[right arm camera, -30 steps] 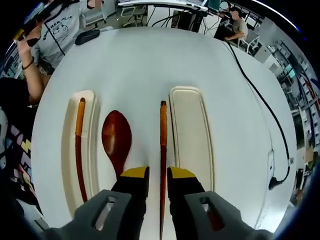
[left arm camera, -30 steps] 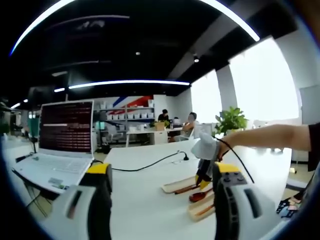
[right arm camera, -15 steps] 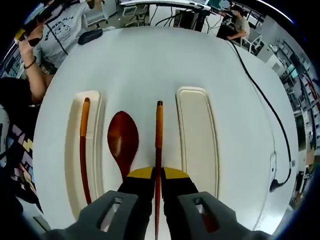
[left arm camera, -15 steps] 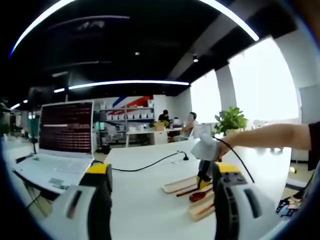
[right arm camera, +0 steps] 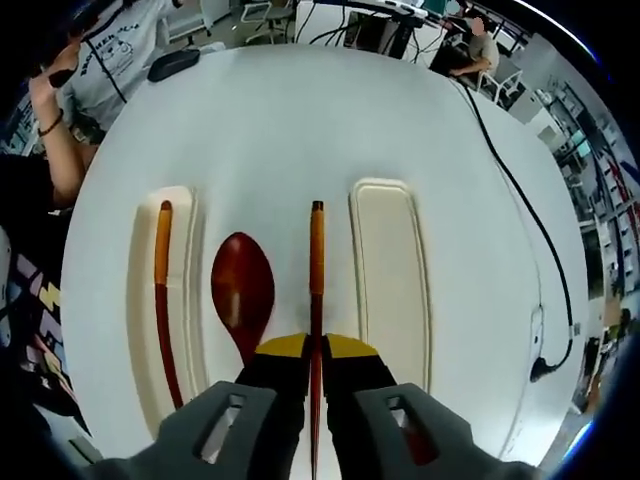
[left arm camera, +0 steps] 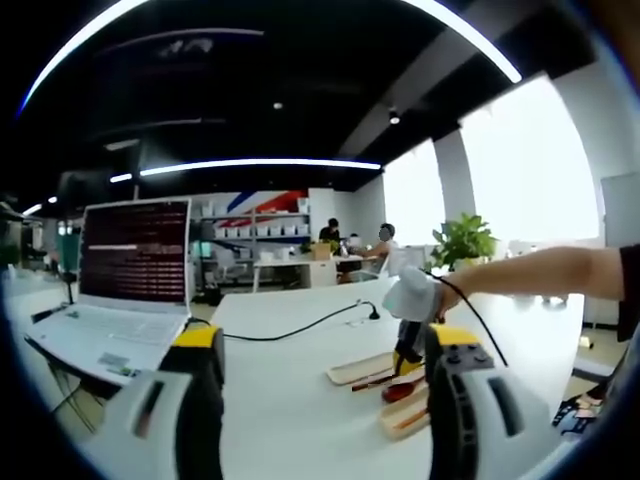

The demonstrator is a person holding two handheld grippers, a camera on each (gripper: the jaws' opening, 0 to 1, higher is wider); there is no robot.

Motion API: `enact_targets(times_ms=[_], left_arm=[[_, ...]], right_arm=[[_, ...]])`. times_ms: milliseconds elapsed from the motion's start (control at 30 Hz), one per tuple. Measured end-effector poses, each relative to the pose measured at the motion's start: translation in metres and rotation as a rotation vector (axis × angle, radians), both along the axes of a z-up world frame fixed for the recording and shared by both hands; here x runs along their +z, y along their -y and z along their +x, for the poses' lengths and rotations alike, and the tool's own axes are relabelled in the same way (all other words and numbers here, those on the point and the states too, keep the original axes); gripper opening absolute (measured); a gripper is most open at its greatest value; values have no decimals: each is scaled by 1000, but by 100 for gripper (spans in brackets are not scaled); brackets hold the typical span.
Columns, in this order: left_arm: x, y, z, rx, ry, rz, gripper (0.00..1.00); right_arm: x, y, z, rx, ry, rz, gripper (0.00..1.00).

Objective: Arrange the utensils inside the cutlery case until each visible utensil rests in its matching compartment.

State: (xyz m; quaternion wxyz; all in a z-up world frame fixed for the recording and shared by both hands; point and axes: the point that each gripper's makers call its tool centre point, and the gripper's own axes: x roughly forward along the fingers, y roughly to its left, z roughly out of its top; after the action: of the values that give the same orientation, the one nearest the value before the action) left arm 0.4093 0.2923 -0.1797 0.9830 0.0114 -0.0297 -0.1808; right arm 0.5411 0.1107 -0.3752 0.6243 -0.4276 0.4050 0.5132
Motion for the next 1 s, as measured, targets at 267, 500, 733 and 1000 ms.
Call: enact_targets(times_ms=[267,500,733,1000], left_arm=[[0,-3,1,3,-2,-6,87],[1,-4,-1,6,2,-9,87],[0,-7,0,13,-2,-12,87],[-1,-5,0,14,-4,-8,87]], right_arm=[[37,-7,-12,-7,20,52,2],[42,-7,-35,-4,0,89,2],[37,1,-63,31,-37,118,2],[37,11,-89,106,-36,160,2]])
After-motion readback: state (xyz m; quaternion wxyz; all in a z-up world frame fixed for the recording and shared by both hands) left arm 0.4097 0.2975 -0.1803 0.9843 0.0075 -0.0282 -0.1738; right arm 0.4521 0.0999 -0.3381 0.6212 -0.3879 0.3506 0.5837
